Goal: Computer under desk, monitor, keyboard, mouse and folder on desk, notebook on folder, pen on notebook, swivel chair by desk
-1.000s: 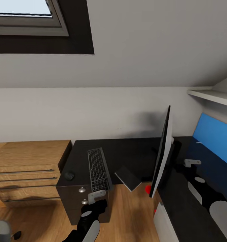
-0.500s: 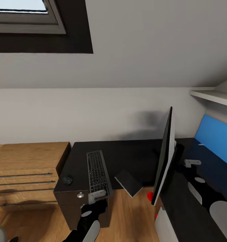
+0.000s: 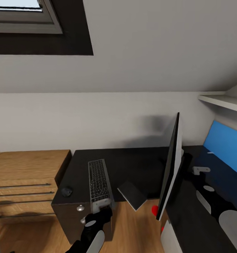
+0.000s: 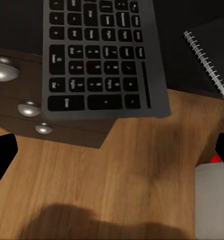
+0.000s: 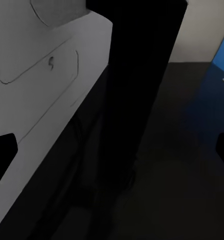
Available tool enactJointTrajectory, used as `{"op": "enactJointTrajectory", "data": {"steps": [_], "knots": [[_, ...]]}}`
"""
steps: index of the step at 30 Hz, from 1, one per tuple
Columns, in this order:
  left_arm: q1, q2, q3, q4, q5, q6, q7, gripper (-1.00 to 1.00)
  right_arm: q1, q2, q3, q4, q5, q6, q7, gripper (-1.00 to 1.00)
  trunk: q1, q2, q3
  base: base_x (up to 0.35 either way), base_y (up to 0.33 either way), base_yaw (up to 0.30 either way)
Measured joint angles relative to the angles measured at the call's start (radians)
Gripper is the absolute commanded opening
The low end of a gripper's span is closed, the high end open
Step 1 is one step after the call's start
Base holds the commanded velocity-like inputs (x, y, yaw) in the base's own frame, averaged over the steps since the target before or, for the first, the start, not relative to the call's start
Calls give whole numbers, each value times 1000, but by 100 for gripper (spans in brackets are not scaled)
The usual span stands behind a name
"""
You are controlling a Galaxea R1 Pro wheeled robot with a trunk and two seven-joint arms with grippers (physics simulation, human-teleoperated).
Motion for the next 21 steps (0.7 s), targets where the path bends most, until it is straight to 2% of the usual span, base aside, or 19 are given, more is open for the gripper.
{"op": "enactJointTrajectory", "data": {"steps": [8, 14, 21], "knots": [[0, 0, 0, 0, 0, 0, 1, 100, 0, 0, 0, 0, 0, -3, 0, 100, 0, 0, 0, 29, -20, 0], [0, 0, 0, 0, 0, -1, 1, 100, 0, 0, 0, 0, 0, -3, 0, 100, 0, 0, 0, 177, -1, 0], [0, 0, 0, 0, 0, -1, 1, 100, 0, 0, 1, 0, 0, -3, 0, 100, 0, 0, 0, 38, 0, 0]]}}
